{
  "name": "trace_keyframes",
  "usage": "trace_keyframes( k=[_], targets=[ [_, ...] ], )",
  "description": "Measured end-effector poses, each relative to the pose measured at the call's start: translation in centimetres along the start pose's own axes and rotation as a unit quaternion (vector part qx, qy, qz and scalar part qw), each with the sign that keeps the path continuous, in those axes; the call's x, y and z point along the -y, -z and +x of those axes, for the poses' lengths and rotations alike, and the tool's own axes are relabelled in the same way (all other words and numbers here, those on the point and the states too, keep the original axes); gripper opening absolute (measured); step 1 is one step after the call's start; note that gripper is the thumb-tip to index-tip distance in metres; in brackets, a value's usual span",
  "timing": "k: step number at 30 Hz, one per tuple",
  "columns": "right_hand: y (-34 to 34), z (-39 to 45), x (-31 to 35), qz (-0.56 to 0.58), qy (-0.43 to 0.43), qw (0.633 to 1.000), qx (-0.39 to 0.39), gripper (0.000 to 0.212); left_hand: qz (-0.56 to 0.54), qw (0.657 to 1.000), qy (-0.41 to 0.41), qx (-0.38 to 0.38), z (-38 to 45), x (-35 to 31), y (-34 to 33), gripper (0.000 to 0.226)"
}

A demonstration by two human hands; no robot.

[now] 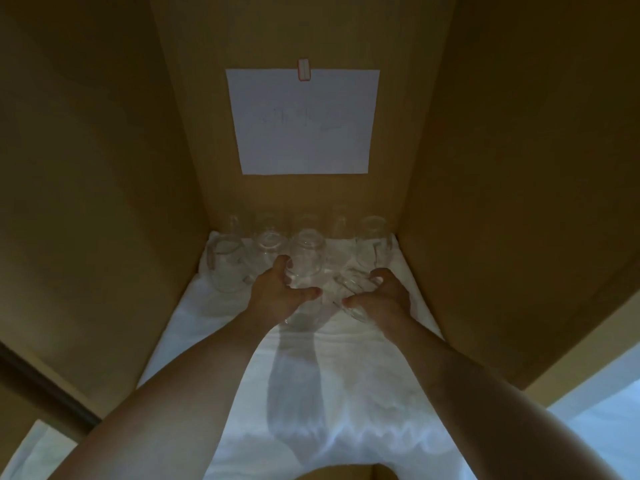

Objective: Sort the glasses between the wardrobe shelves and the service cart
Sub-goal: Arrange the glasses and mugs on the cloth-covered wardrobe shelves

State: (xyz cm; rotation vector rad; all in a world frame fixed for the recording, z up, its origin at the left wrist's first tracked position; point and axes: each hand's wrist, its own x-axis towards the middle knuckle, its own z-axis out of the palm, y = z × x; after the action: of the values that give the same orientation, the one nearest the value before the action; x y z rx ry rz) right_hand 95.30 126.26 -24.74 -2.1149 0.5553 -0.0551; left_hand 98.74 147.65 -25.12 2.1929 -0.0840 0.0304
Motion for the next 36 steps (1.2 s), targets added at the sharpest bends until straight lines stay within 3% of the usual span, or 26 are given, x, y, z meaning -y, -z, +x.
trace_keyframes(
  k=[2, 4, 8, 10, 13, 17, 21, 23, 26, 31, 36],
  targets=[
    [1.0, 0.7, 1.3, -0.106, 0.021, 0.994, 0.012, 0.093, -0.003, 1.0, 0.006, 0.004, 0.1, 0.0, 0.0, 0.083],
    [1.8, 1.0, 2.4, -0.259, 0.073, 0.963, 0.014, 0.086, -0.005, 1.0, 0.011, 0.011, 0.4, 0.1, 0.1, 0.082],
    [3.3, 1.2, 3.2, -0.513, 0.267, 0.815, 0.033, 0.065, 0.0, 1.0, 0.015, 0.017, 0.9, 0.2, 0.2, 0.071],
    [3.6, 1.2, 2.9, -0.543, 0.289, 0.786, 0.062, 0.067, 0.006, 1.0, 0.013, 0.017, 1.1, 0.1, 0.2, 0.069],
    [3.1, 1.3, 2.6, -0.519, 0.266, 0.807, 0.094, 0.085, 0.009, 1.0, 0.011, 0.022, 1.3, 0.0, 0.2, 0.067],
    [3.1, 2.4, 4.0, -0.409, 0.186, 0.877, 0.172, 0.123, 0.019, 0.999, 0.011, 0.027, 1.5, 0.0, 0.4, 0.067],
    [1.8, 3.5, 3.5, -0.285, 0.15, 0.946, 0.047, 0.094, 0.017, 0.999, 0.013, 0.033, 1.7, -0.1, 0.5, 0.067],
    [1.2, 3.8, 2.8, -0.283, 0.132, 0.95, 0.013, 0.088, 0.011, 0.999, 0.016, 0.035, 1.8, 0.0, 0.5, 0.068],
    [1.2, 4.6, 2.7, -0.286, 0.122, 0.95, 0.018, 0.086, 0.01, 0.999, 0.017, 0.033, 1.8, 0.0, 0.5, 0.068],
    [1.5, 6.2, 4.4, -0.164, 0.106, 0.978, 0.075, 0.098, 0.015, 0.999, 0.021, 0.037, 1.9, 0.0, 0.6, 0.067],
    [0.1, 7.2, 5.4, -0.173, 0.159, 0.967, 0.098, 0.094, 0.016, 0.999, 0.018, 0.042, 2.0, 0.1, 0.6, 0.066]
  ],
)
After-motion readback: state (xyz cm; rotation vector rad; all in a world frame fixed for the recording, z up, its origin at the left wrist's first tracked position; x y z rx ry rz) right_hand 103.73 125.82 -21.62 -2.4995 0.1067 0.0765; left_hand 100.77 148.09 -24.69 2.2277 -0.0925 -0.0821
